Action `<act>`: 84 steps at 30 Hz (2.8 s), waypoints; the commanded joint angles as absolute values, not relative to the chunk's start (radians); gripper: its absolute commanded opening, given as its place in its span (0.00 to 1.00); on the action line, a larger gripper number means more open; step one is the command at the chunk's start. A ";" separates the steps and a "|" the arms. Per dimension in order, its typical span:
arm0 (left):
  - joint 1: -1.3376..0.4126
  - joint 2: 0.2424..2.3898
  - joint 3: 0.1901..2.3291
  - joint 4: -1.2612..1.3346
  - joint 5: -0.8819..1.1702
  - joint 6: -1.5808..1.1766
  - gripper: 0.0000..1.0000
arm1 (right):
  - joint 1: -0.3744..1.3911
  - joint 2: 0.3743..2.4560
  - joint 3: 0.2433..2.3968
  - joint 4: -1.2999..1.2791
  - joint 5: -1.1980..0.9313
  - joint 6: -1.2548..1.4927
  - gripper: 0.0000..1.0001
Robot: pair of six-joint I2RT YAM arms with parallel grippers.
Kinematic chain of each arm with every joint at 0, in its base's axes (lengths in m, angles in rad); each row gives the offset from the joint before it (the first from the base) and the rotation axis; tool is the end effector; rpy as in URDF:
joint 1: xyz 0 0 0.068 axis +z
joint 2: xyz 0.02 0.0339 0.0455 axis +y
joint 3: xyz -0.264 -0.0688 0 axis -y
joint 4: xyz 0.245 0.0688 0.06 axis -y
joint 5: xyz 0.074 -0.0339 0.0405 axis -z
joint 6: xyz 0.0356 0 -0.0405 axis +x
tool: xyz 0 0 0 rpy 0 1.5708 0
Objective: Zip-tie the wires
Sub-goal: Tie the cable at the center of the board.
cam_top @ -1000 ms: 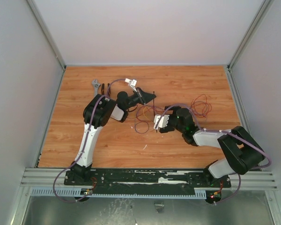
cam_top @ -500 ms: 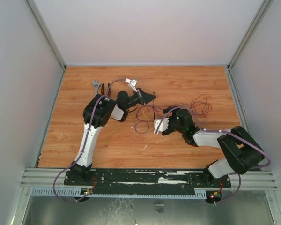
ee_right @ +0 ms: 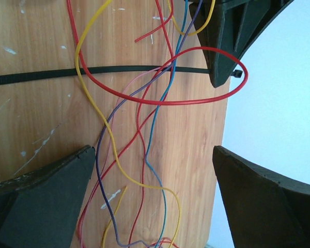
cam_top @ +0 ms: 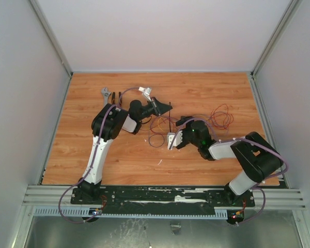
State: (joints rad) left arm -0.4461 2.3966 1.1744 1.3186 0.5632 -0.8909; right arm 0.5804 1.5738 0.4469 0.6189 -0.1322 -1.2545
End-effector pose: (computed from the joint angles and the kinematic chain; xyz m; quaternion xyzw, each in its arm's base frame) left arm 0.4048 -0.2146 0.0927 0.0582 0.6752 -0.5874 0.4423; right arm 0.2280 0.1551 0.1288 -0.7034 0.4963 -0.1135 0.4960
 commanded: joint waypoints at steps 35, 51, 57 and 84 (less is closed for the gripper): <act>-0.442 2.360 1.227 1.262 0.601 -0.918 0.00 | 0.624 1.776 0.482 0.774 -0.257 -1.425 0.99; -0.441 2.342 1.246 1.217 0.588 -0.912 0.00 | 0.644 1.649 0.429 0.712 -0.233 -1.318 0.99; -0.442 2.329 1.253 1.188 0.579 -0.895 0.00 | 0.644 1.612 0.423 0.674 -0.231 -1.305 0.99; -0.446 2.325 1.238 1.182 0.581 -0.905 0.00 | 0.647 1.667 0.427 0.755 -0.236 -1.315 0.99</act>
